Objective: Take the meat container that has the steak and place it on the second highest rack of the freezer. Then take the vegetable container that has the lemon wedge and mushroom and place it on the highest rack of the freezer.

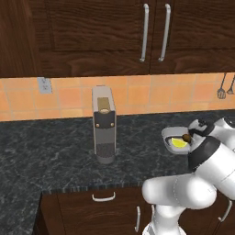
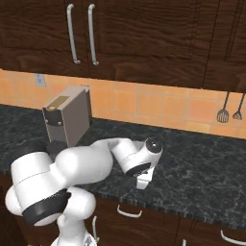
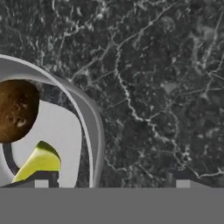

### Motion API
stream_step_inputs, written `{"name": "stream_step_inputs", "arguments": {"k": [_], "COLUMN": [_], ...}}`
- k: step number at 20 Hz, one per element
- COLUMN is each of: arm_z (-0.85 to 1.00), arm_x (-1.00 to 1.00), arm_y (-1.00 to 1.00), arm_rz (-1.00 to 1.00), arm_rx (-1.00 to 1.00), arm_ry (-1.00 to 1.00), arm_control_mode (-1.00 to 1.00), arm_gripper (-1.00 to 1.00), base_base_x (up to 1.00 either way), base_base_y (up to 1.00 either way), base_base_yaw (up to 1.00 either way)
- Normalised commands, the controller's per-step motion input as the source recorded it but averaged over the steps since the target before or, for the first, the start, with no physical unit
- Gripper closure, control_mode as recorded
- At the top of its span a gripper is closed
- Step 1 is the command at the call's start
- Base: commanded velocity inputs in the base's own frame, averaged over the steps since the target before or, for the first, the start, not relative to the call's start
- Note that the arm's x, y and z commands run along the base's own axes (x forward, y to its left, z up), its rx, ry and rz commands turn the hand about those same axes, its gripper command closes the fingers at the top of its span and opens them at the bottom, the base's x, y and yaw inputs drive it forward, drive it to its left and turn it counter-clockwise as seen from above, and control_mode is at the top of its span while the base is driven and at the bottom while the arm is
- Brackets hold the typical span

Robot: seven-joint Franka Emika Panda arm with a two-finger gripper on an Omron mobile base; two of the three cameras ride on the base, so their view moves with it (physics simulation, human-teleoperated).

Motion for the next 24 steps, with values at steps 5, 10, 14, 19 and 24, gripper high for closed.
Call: {"name": "stream_step_inputs", "arguments": {"k": [5,10,14,19,24], "arm_z": [-0.28,-0.33,-0.22,0.13,0.42], "arm_x": [0.13,0.18,0.16,-0.06,-0.22], "arm_y": [0.00,0.00,0.00,0.00,0.04], "arm_rz": [0.00,0.00,0.00,-0.04,-0.08], "arm_rx": [0.00,0.00,0.00,0.00,0.00], "arm_ry": [0.00,0.01,0.04,-0.13,-0.24], "arm_control_mode": [-1.00,-1.00,-1.00,-1.00,-1.00], "arm_gripper": [1.00,1.00,1.00,1.00,1.00], "base_base_x": [0.00,0.00,0.00,0.00,0.00], "base_base_y": [0.00,0.00,0.00,0.00,0.00], "base_base_yaw": [0.00,0.00,0.00,0.00,0.00]}}
